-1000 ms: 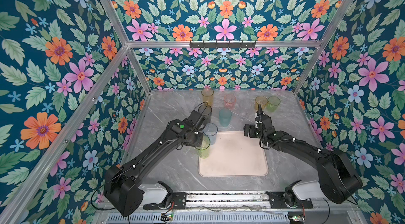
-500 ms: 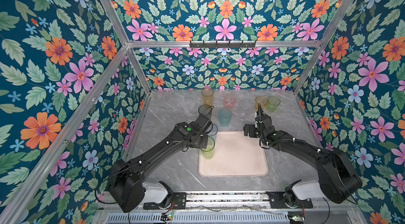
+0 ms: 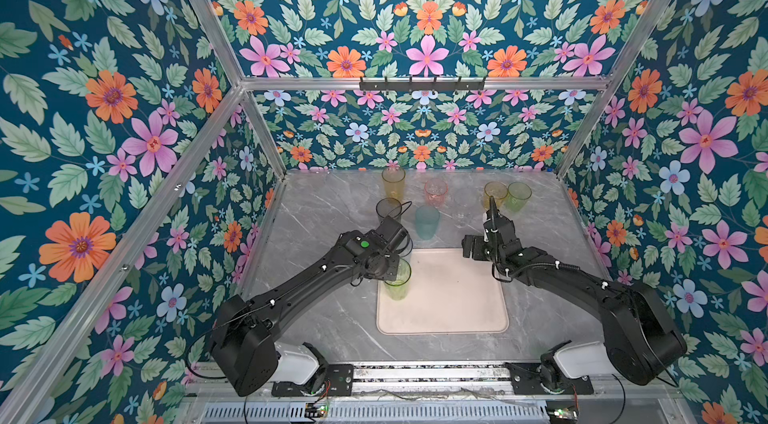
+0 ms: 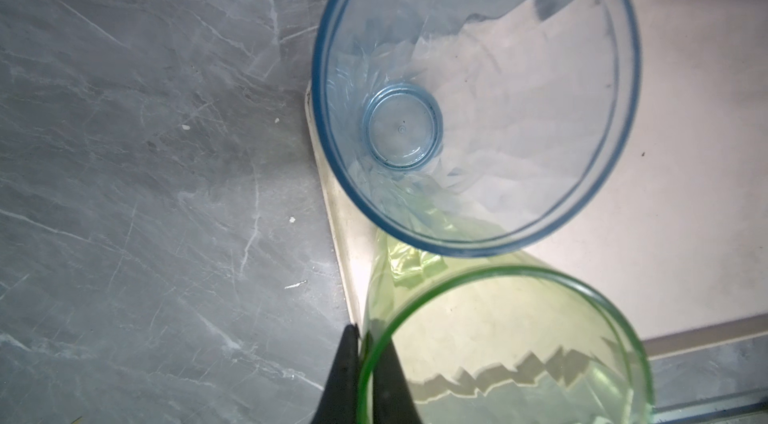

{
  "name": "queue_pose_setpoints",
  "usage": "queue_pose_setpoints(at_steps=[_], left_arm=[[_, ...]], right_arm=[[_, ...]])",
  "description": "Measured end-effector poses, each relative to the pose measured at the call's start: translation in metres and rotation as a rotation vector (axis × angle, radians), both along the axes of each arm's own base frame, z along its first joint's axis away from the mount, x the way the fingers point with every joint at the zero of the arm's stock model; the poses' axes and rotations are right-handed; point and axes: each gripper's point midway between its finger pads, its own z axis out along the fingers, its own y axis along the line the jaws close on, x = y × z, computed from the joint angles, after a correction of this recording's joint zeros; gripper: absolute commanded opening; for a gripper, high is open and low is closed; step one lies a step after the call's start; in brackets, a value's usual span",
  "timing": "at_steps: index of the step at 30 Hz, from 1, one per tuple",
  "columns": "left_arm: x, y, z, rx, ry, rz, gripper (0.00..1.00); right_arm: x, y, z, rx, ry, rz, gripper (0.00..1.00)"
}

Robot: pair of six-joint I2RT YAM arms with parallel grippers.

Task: Place the glasses into the tray
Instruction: 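Lower the green glass onto the tray beside the pale blue glass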

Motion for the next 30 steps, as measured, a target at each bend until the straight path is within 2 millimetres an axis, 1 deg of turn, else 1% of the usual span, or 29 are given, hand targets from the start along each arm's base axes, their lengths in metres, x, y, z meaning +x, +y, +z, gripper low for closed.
queue_pose_setpoints(at_steps=[9, 17, 21, 24, 30], left_arm=[[0.0014, -0.0018, -0.0044, 0.017, 0.004, 0.008, 0.00], [0.0028, -0.0054, -0.0045, 0.020, -0.001, 0.005, 0.00], [0.0041, -0.0063, -0.0036, 0.023, -0.005, 0.005, 0.10], [0.0046, -0.0061, -0.0029, 0.024, -0.008, 0.009, 0.15], [0.0052, -0.0053, -0.0022, 0.026, -0.015, 0.019, 0.18]], right_arm=[[-0.0006, -0.0003, -0.0007, -0.002, 0.003, 0.000, 0.99], [-0.0020, -0.0010, -0.0020, -0.005, 0.011, 0.000, 0.99], [-0.0029, -0.0014, -0.0024, -0.007, 0.015, 0.000, 0.99], [-0.0033, -0.0016, -0.0024, -0.008, 0.016, 0.000, 0.99], [-0.0034, -0.0017, -0.0024, -0.008, 0.016, 0.000, 0.99]])
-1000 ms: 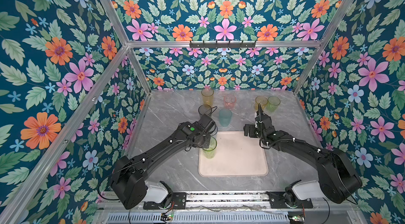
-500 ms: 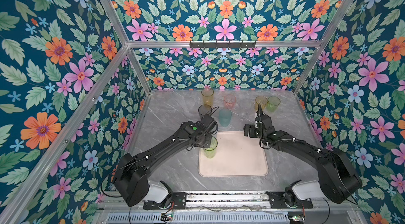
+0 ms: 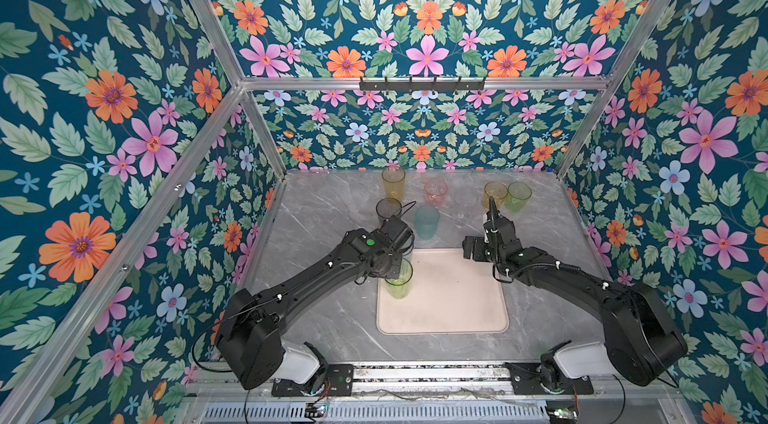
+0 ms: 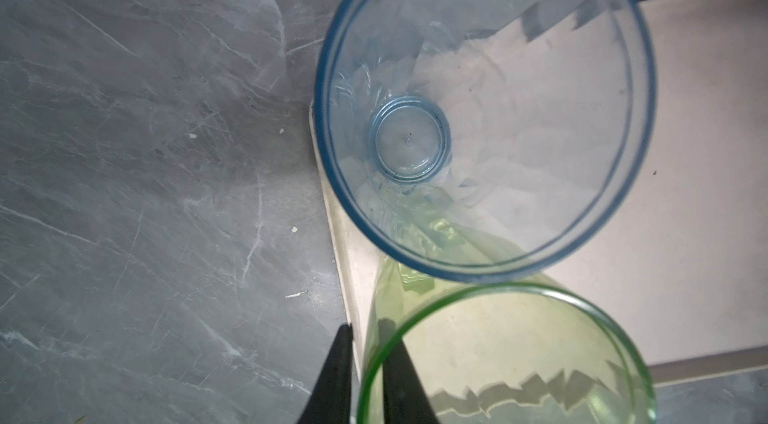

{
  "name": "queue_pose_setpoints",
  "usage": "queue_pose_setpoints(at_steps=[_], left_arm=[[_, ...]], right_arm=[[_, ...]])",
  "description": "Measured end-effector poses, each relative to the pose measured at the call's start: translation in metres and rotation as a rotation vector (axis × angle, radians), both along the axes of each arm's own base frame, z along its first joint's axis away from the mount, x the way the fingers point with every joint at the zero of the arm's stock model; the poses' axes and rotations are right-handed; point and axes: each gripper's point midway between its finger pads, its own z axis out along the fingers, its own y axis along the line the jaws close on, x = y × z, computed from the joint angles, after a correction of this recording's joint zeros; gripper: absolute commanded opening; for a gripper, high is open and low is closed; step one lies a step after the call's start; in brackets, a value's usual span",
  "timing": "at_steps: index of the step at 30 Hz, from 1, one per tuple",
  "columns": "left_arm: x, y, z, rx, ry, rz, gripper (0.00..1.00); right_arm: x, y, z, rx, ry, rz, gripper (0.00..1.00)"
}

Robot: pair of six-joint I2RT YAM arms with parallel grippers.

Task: Place the glasses into the tray
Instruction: 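Open the left gripper to release the green glass and rise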

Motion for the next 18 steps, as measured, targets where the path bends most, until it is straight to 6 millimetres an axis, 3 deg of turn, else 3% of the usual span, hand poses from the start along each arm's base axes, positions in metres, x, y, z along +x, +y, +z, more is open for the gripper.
queue_pose_setpoints(at_steps=[3, 9, 18], left_arm=[[-0.0005, -0.0006, -0.0001, -0.001, 0.000, 0.003, 0.17], [-0.0016, -0.0012, -0.0004, -0.005, 0.006, 0.003, 0.05], [-0.0038, -0.0008, -0.0002, -0.007, 0.014, 0.001, 0.01]], right_arm=[[-0.0001, 0.0000, -0.0001, 0.000, 0.000, 0.000, 0.99], [0.0005, 0.0003, 0.0010, 0.001, -0.001, 0.000, 0.99], [0.0009, 0.0005, 0.0016, 0.002, -0.003, 0.000, 0.99]])
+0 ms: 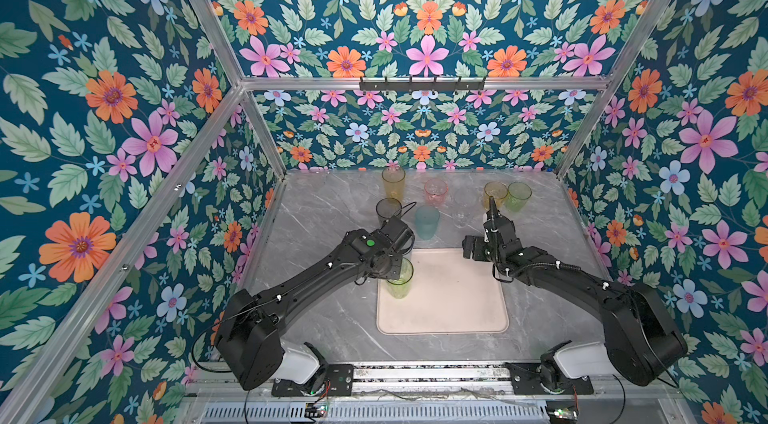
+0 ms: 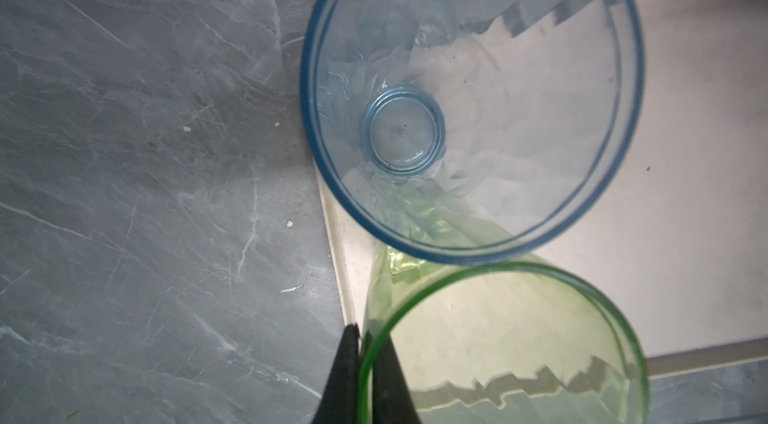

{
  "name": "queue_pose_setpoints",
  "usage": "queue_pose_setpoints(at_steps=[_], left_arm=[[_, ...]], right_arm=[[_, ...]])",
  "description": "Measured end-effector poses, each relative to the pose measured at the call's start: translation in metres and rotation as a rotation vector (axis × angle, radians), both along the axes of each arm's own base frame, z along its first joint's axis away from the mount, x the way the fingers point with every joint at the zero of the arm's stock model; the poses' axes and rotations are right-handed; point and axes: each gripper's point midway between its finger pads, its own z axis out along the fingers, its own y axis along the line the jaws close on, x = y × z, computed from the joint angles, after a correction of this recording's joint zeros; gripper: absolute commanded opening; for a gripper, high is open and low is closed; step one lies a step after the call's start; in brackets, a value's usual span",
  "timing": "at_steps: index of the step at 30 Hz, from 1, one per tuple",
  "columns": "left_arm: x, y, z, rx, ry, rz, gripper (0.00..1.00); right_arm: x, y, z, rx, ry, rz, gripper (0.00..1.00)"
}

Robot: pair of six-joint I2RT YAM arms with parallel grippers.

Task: Place the glasses into the tray
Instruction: 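Open the left gripper to release the green glass and rise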

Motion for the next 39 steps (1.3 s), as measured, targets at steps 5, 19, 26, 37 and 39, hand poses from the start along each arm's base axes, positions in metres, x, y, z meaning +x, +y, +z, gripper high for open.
queue_pose_setpoints(at_steps=[5, 19, 26, 37, 39], left_arm=[[-0.001, 0.000, -0.001, 0.004, 0.008, -0.001, 0.00], [-0.001, -0.002, -0.003, 0.008, 0.023, 0.000, 0.12], [-0.003, -0.002, -0.003, 0.011, 0.038, -0.002, 0.23], [0.002, -0.005, 0.024, -0.021, -0.002, -0.001, 0.35], [0.005, -0.006, 0.034, -0.027, -0.021, -0.002, 0.38]], right_arm=[[0.000, 0.000, 0.000, 0.000, 0.000, 0.000, 0.99], [0.000, 0.000, 0.000, 0.000, 0.000, 0.000, 0.99], [0.000, 0.000, 0.000, 0.000, 0.000, 0.000, 0.99], [0.000, 0.000, 0.001, 0.002, -0.003, 0.000, 0.99], [0.000, 0.000, 0.002, 0.002, -0.004, 0.000, 0.99]])
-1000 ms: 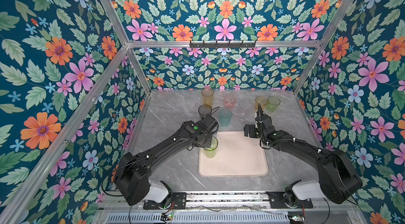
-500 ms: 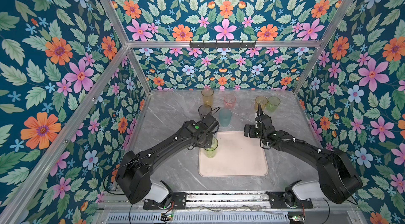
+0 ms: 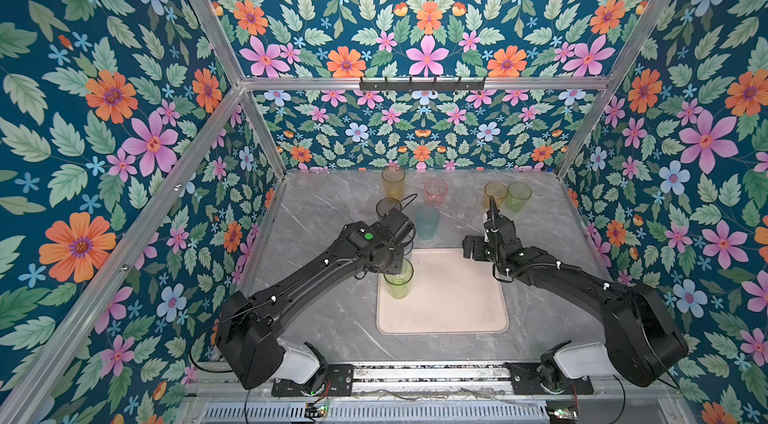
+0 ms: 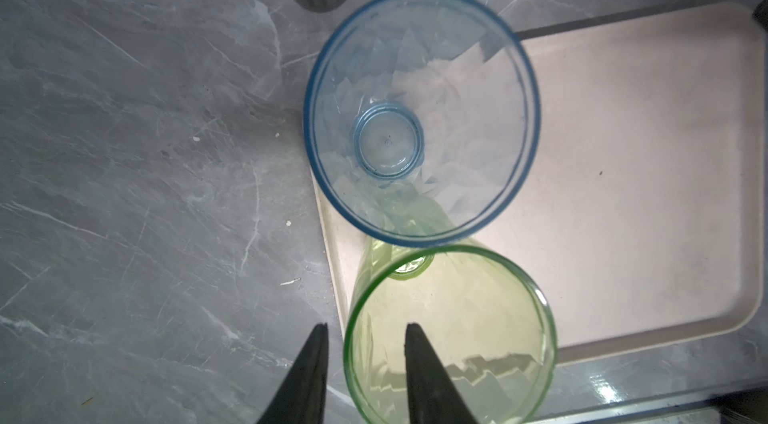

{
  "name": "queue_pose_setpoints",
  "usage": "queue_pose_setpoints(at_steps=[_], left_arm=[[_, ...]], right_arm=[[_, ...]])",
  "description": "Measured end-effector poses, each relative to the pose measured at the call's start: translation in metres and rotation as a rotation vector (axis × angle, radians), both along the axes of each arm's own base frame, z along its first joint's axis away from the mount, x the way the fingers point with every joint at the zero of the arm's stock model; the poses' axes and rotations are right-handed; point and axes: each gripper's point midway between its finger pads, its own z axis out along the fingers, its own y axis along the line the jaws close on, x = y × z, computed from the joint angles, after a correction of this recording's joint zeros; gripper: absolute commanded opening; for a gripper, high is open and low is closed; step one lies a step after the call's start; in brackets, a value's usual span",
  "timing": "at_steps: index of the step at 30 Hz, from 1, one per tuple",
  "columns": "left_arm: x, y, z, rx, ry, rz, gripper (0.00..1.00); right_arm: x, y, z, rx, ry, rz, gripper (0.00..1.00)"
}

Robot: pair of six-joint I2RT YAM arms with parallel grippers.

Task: Place the glasses into the tray
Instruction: 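Open the left gripper to release the green glass and rise, then move the left gripper over the smoky grey glass and lower onto it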

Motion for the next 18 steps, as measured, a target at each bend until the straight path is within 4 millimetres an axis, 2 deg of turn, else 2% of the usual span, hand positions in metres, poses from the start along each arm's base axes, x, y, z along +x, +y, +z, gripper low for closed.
queue_pose_setpoints(at_steps=[4, 8, 18], left_arm=[[0.011, 0.000, 0.021, -0.009, -0.051, 0.001, 0.42], [0.034, 0.006, 0.042, -0.015, -0.111, 0.046, 0.45], [0.103, 0.050, 0.064, -0.046, -0.184, 0.247, 0.49]], right_arm=[[0.000, 0.000, 0.001, 0.001, -0.003, 0.000, 0.99], [0.000, 0.000, 0.002, 0.002, -0.005, 0.000, 0.99], [-0.002, -0.001, 0.007, 0.008, -0.017, 0.000, 0.99]])
